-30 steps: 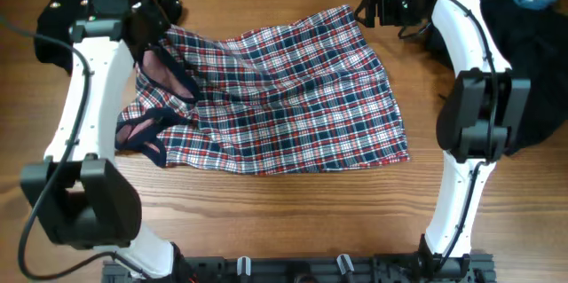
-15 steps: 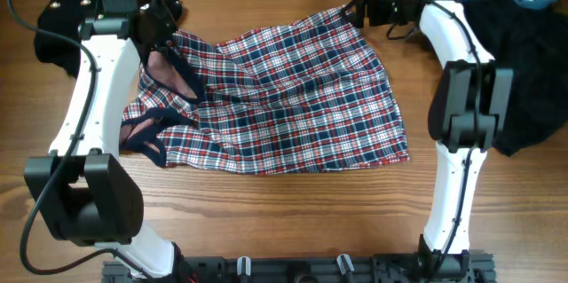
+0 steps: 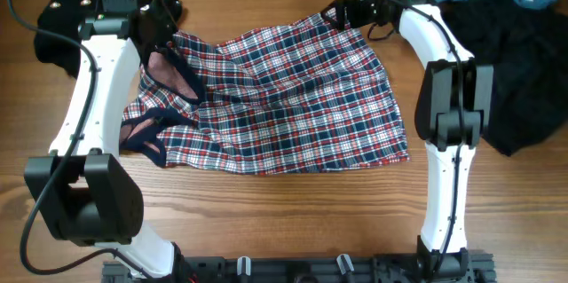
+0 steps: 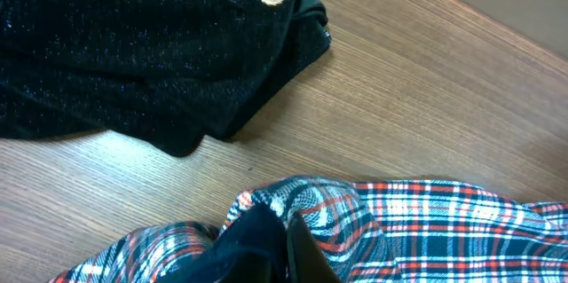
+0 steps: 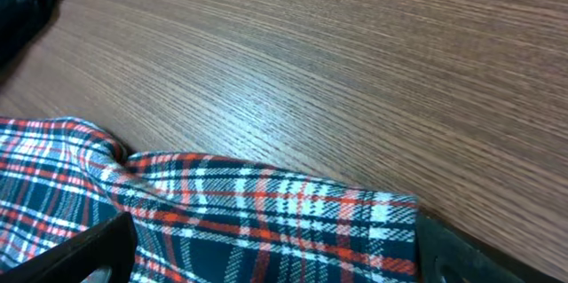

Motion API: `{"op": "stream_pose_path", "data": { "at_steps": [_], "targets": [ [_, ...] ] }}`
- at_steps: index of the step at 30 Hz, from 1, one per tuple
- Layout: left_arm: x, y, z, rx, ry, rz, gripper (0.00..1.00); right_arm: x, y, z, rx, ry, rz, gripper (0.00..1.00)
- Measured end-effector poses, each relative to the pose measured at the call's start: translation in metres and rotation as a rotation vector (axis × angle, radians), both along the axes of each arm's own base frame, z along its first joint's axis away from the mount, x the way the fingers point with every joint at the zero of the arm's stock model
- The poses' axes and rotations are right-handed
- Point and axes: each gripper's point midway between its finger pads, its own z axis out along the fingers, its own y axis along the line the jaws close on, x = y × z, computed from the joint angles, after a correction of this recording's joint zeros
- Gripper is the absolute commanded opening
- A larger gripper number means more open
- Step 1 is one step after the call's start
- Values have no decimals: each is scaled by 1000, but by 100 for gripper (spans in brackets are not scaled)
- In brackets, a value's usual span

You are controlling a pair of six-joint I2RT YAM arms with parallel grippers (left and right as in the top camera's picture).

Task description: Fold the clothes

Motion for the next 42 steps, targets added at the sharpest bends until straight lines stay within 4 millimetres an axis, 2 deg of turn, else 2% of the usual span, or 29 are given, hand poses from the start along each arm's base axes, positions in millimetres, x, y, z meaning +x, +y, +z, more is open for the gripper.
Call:
{"op": "stream_pose_path", "data": {
  "at_steps": [16, 21, 27, 29, 32, 36, 40, 42],
  "targets": [
    [-2, 0, -2, 0, 11, 0, 4, 1, -5, -4, -18, 20, -37, 92],
    [-2, 0, -2, 0, 11, 0, 4, -2, -6, -7, -20, 43, -42, 84],
    [-3, 0, -2, -3, 14, 3, 4, -6, -6, -23, -22, 79, -43, 75],
    [-3, 0, -2, -3, 14, 3, 4, -6, -6, -23, -22, 79, -43, 68],
    [-3, 0, -2, -3, 14, 3, 4, -7, -6, -24, -21, 87, -47, 52],
    [-3, 0, -2, -3, 14, 3, 4, -8, -7, -27, -23, 96, -49, 43],
    [-3, 0, -2, -3, 14, 3, 4, -8, -7, -28, -17, 107, -61, 13],
    [-3, 0, -2, -3, 14, 3, 4, -9, -9, -28, -15, 117, -67, 5]
  ]
}}
